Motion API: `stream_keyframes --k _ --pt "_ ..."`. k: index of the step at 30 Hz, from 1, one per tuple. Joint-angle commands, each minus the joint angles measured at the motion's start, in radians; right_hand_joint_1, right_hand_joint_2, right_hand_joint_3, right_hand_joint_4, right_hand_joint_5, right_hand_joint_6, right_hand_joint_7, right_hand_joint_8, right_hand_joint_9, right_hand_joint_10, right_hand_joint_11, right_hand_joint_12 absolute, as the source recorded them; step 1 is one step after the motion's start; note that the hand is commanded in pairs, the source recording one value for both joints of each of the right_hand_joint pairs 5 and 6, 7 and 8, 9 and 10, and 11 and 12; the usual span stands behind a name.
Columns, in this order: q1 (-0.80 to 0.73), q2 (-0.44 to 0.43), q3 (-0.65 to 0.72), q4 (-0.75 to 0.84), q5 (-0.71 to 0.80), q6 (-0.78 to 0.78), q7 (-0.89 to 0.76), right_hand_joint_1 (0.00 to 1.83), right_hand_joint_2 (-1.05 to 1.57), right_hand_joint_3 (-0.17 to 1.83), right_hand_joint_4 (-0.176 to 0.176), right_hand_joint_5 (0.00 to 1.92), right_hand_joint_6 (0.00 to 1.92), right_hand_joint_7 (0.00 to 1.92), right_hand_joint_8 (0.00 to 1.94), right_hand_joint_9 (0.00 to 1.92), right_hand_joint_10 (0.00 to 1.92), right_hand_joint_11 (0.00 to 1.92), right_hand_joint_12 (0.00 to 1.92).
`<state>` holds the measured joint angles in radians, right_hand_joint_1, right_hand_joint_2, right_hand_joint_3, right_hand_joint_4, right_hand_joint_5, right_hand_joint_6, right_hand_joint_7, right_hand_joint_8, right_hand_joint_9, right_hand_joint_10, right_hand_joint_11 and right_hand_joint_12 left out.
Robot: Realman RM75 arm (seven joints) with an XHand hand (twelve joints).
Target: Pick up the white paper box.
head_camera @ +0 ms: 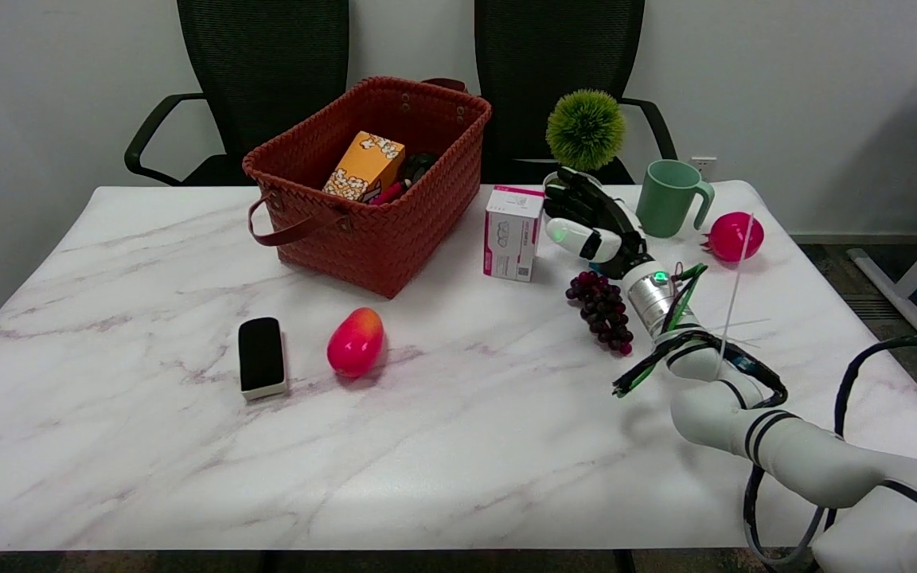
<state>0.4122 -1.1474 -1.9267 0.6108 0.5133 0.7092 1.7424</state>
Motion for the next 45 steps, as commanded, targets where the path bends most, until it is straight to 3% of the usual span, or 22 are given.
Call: stream_keyframes --k 1,21,45 --pt "0.010 -0.025 -0.015 0.002 0.000 -0.027 0.000 1.10 -0.20 0.96 0.000 0.28 0.28 0.49 0.49 0.53 0.53 0.40 0.40" --pt "0.065 -0.021 -0.011 -0.076 0.000 -0.031 0.000 1.10 -0.15 0.91 0.000 0.29 0.29 0.49 0.49 0.54 0.54 0.41 0.41" --pt "0.103 -0.040 -0.078 -0.092 -0.013 -0.061 0.000 1.12 -0.30 0.91 0.000 0.28 0.28 0.48 0.48 0.51 0.51 0.39 0.39"
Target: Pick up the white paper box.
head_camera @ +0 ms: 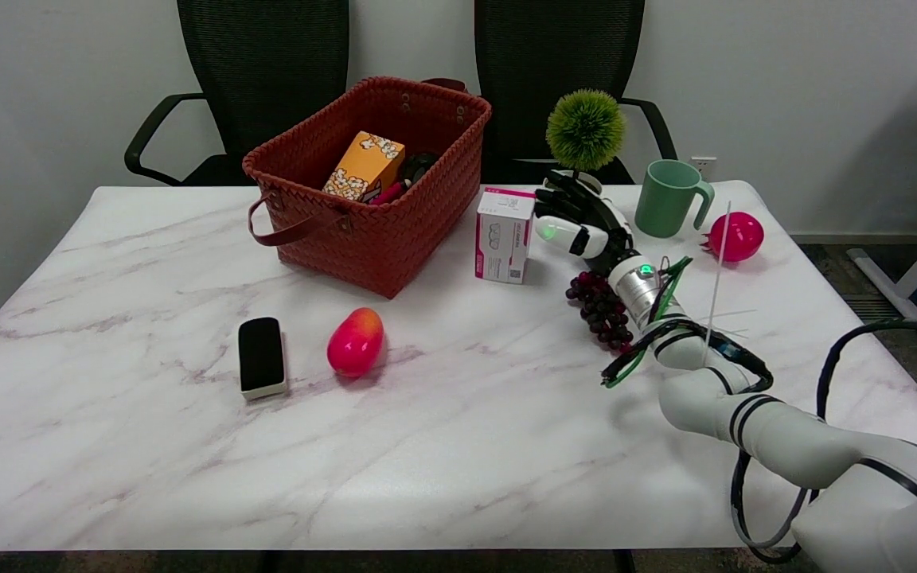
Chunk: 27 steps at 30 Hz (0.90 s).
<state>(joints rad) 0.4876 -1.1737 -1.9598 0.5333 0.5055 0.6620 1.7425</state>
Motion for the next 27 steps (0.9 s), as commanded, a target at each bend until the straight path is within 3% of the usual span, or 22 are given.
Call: stream_keyframes --k 1,15,27 --pt "0.028 -0.016 -0.046 -0.015 -0.005 -0.015 0.000 1.12 -0.31 0.91 0.000 0.28 0.28 0.48 0.48 0.51 0.51 0.39 0.39" --pt "0.032 -0.036 -0.051 -0.015 -0.055 -0.018 -0.001 1.15 -0.33 0.85 0.000 0.29 0.29 0.48 0.48 0.51 0.51 0.38 0.38" --pt "0.034 -0.037 -0.053 -0.015 -0.076 -0.029 -0.001 1.26 -0.34 0.77 0.000 0.41 0.41 0.52 0.52 0.50 0.50 0.37 0.37"
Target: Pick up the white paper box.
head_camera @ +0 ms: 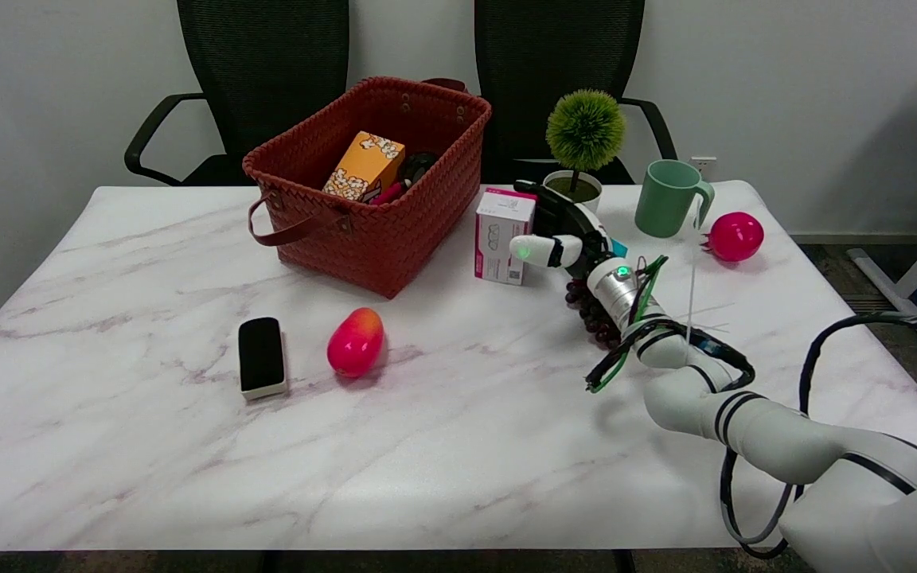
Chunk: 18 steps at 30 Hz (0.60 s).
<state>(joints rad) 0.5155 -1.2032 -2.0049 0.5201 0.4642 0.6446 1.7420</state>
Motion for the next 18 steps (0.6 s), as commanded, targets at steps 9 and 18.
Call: stream_keyframes --k 9,18 --pt "0.006 -0.009 -0.007 0.006 -0.035 -0.035 -0.001 1.28 -0.29 0.75 0.000 0.42 0.42 0.53 0.53 0.49 0.49 0.35 0.35" --pt "0.006 -0.014 0.001 0.005 -0.035 -0.035 -0.001 1.29 -0.08 0.73 0.000 0.47 0.47 0.54 0.54 0.49 0.49 0.35 0.35"
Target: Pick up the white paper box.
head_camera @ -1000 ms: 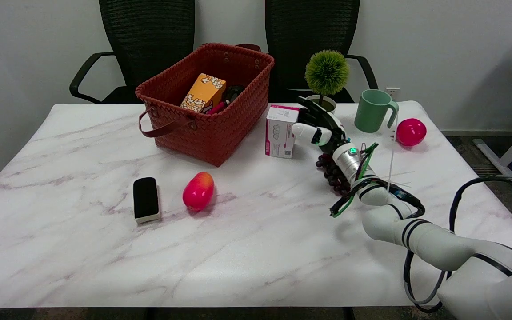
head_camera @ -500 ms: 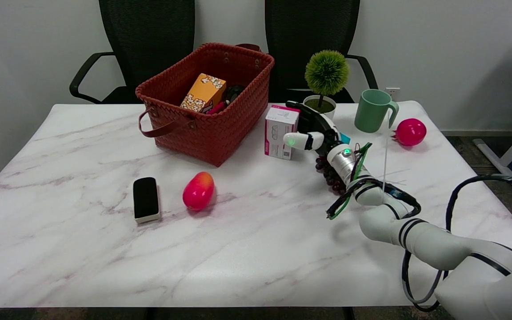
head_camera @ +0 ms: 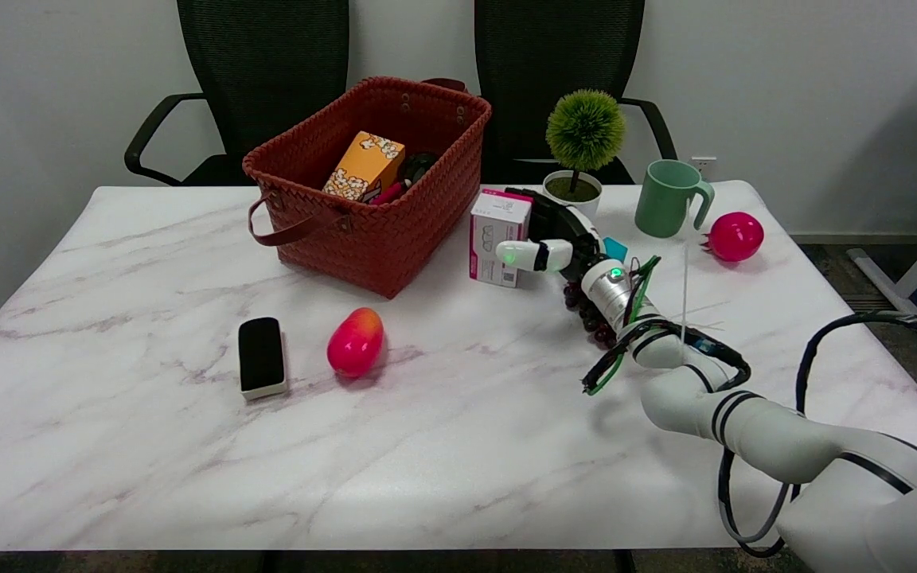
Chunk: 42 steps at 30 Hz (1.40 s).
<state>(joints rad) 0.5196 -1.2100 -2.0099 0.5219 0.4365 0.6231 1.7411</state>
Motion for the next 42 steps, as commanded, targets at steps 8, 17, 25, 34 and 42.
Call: stream_keyframes --k 8,17,25,34,42 --pt "0.002 -0.007 0.010 0.003 0.000 -0.013 0.000 1.33 0.39 0.66 0.000 0.62 0.62 0.66 0.66 0.51 0.51 0.36 0.36" --pt "0.000 -0.007 0.010 0.005 0.001 -0.009 0.000 1.35 0.54 0.66 0.000 0.67 0.67 0.79 0.79 0.52 0.52 0.42 0.42" --pt "-0.014 -0.001 0.041 0.060 -0.005 0.012 0.000 1.35 0.56 0.69 0.000 0.68 0.68 0.81 0.81 0.52 0.52 0.45 0.45" --pt "-0.036 0.013 0.059 0.141 -0.004 0.023 0.000 1.34 0.57 0.73 0.000 0.69 0.69 0.82 0.82 0.53 0.53 0.47 0.47" --pt "-0.046 0.029 0.073 0.194 -0.003 0.044 0.000 1.34 0.61 0.73 0.000 0.71 0.71 0.88 0.88 0.55 0.55 0.49 0.49"
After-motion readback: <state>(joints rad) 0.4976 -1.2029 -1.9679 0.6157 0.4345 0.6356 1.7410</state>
